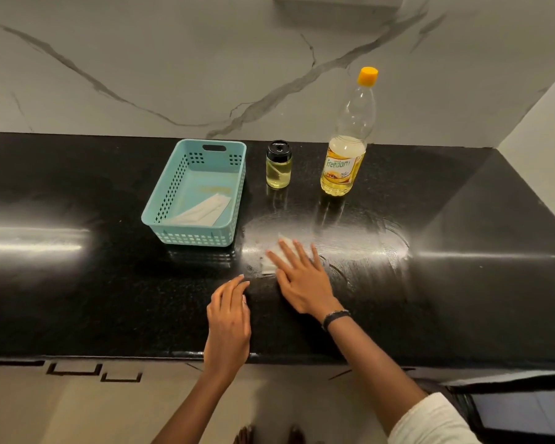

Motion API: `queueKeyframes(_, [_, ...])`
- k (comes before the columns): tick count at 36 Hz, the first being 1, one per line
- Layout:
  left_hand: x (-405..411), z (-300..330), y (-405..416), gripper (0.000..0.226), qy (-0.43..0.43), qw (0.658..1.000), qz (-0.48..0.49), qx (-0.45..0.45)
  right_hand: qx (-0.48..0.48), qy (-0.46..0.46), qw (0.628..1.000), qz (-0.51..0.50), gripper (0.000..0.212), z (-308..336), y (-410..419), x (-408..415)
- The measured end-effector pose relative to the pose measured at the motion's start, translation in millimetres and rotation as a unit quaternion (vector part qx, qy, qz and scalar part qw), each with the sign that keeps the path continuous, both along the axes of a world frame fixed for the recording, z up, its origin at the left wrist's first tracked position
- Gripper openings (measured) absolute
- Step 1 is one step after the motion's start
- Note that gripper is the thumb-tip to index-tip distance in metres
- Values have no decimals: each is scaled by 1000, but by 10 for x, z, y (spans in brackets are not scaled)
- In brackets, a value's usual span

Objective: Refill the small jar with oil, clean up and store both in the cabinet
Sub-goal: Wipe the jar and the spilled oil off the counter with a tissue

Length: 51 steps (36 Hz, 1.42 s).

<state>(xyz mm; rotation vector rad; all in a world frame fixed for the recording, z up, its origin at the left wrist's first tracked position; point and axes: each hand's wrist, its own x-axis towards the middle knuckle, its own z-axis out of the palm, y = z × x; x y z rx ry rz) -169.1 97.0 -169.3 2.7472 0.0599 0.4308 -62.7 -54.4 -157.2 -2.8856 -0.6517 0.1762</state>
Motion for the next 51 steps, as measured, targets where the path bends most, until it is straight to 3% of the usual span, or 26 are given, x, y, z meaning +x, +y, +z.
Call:
queueKeyframes(5, [3,-23,13,37,-3,1000,-7,-12,-27,7,994,-103,64,-10,-518,106])
queueKeyframes(10, [2,-27,14,37,-8,1000,-11,-13,-33,11,973,-227,52,10,-960,-23])
queueKeyframes(16, [-3,-61,22,35,-16,1000,-17,3,0,20,954,-298,51,-10,-744,-350])
queueKeyframes(23, [6,-27,7,39,-14,999,-16,-33,23,22,980,-195,53,3,7,-249])
queueKeyframes(28, [19,19,16,37,-45,990,-13,-131,42,23,997,-67,68,52,369,-364])
queueKeyframes(32, [-3,32,55,38,-76,975,6,-208,47,9,999,25,57,16,406,-650])
queueKeyframes(36, [-34,78,148,34,-85,972,30,-215,27,-19,998,52,50,-43,129,-829])
queueKeyframes(46, [-394,111,395,35,-96,973,56,-201,-61,1,984,-166,69,44,-866,-455])
queueKeyframes(51, [-538,98,456,35,-89,973,62,-204,-29,13,960,-278,53,54,-992,-788])
